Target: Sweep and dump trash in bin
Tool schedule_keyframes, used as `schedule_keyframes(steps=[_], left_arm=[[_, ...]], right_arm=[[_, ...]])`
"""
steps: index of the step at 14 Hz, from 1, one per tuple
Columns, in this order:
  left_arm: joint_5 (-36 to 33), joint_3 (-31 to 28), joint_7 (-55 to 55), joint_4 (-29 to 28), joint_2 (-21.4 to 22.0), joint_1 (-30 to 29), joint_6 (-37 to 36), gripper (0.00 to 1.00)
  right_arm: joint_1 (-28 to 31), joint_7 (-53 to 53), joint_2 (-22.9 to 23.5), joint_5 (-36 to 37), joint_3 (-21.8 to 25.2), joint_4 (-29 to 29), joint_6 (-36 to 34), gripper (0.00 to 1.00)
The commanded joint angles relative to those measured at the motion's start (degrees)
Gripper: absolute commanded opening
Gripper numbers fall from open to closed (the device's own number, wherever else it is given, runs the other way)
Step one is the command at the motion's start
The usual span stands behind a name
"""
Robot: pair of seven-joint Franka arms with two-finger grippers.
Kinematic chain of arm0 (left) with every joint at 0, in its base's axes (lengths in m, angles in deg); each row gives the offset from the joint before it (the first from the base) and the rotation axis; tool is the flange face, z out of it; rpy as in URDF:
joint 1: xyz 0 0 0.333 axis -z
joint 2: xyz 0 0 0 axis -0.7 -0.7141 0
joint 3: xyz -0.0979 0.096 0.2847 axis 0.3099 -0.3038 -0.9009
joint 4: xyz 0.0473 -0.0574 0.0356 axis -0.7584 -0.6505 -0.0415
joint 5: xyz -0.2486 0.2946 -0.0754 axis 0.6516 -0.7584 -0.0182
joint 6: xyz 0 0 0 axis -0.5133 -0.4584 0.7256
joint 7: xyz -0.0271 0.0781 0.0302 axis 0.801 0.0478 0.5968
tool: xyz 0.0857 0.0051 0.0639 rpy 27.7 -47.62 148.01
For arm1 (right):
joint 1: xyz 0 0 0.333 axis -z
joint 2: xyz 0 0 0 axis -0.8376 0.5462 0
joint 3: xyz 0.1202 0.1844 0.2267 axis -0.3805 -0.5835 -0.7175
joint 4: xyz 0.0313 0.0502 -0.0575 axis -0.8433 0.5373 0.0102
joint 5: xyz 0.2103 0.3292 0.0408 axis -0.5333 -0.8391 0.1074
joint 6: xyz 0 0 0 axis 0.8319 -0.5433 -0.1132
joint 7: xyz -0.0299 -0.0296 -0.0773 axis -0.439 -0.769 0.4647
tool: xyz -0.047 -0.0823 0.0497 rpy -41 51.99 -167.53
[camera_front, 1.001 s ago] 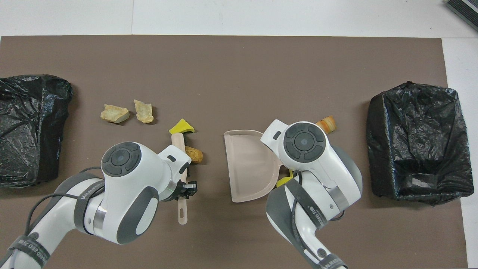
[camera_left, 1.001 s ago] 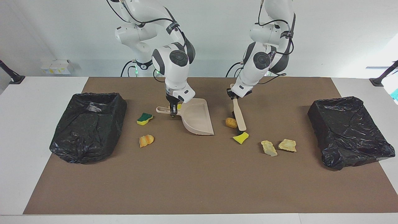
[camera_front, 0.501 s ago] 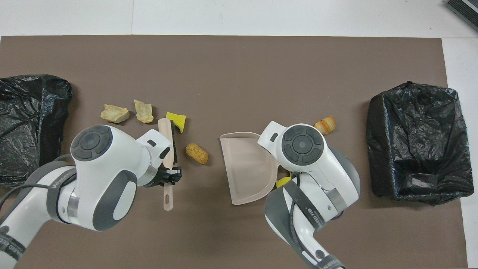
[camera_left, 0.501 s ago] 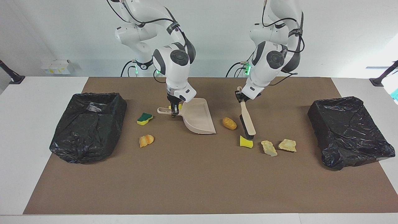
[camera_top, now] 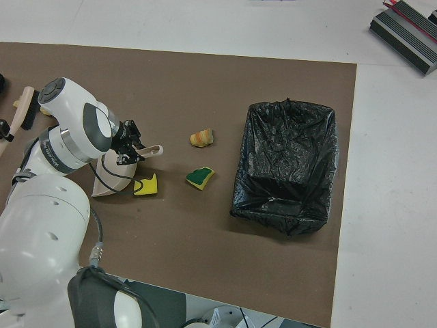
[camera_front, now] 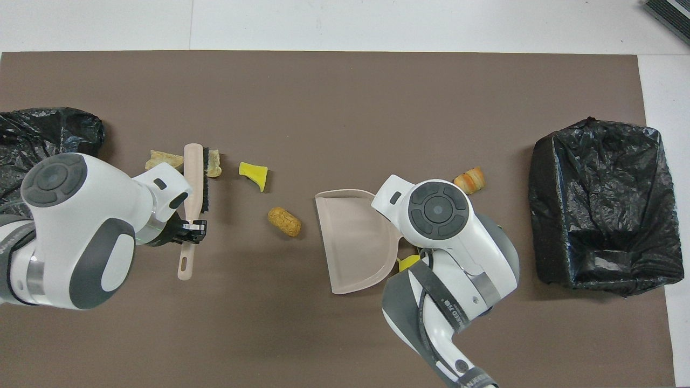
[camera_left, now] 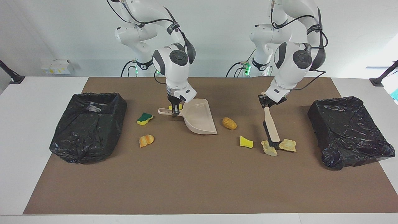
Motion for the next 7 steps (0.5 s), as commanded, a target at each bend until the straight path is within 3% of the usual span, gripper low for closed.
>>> schedule_keyframes(steps=[1,4,7], left_arm=[[-2.0,0.6,4.7,4.3,-2.6,-5.0,-1.5,0.00],[-8.2,0.6,11.7,8.3,-6.1,-7.6,-0.8,0.00],[-9.9,0.5,14.4,10.5,-9.3,-10.1,-0.9,0.00]], right_arm=[[1.0,-1.0,-0.7,-1.7,-0.2,1.0,-0.3,0.00],[0.6,3.6,-1.0,-2.6,-0.2,1.0,-1.4,0.00],[0.3,5.5,-1.1,-2.6,-0.2,1.0,-2.2,0.00]])
